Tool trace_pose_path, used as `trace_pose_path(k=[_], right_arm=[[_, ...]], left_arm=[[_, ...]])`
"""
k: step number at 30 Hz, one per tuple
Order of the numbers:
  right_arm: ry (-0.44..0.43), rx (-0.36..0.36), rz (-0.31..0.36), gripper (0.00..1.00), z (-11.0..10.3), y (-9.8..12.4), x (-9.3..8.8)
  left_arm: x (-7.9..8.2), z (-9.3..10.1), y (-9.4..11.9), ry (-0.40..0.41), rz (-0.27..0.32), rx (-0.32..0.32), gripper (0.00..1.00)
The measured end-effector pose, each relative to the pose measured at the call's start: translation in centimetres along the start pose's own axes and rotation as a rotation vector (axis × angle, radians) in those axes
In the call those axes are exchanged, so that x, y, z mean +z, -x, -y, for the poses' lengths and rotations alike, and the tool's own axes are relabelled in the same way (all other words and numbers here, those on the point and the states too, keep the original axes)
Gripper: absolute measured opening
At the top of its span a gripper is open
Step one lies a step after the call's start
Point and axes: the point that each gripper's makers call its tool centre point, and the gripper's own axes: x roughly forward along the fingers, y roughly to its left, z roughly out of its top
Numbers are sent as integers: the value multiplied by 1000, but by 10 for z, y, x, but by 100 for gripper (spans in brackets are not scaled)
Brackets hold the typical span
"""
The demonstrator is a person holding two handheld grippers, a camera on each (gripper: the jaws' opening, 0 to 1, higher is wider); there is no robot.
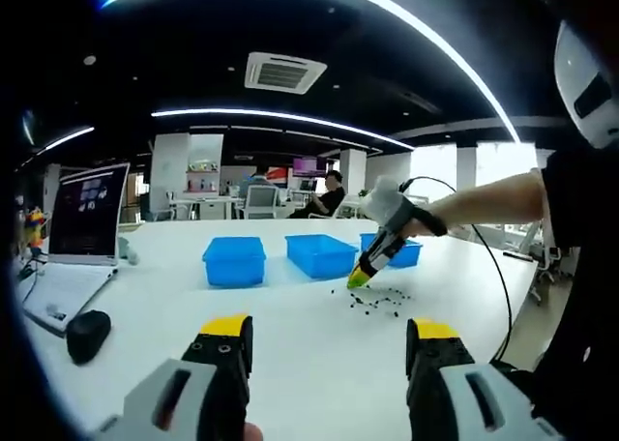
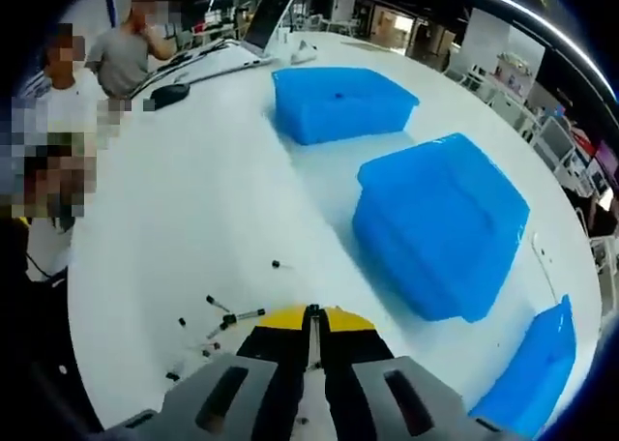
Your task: Pick up the resistors one by one and place each resistor into its matching bin, sorting the parts by color and model until every resistor is separated into the correct bin for its type
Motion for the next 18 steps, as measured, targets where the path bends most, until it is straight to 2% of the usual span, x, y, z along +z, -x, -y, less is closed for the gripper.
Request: trace_pose_path(k=[5,8,11,12,13,18], right_arm=[[-47,0,185,7,-6,39,18],[-88,-8,348,7,-11,74,27],[-97,-68,526,7,-19,115,29],[-91,-87,555,7,-21,123,28],[-77,-132,612,7,-25,137,27],[-100,-246,827,7,-45,175,25]], left_arm=[[9,8,-1,-12,20,-15,65],[16,15,-2,-18,35,-34,65],[22,19,-3,-21,49,-41,65],[24,20,-3,-20,56,-43,65],[27,20,-3,-16,63,-44,65],[34,19,-2,-22,79,-28,65]])
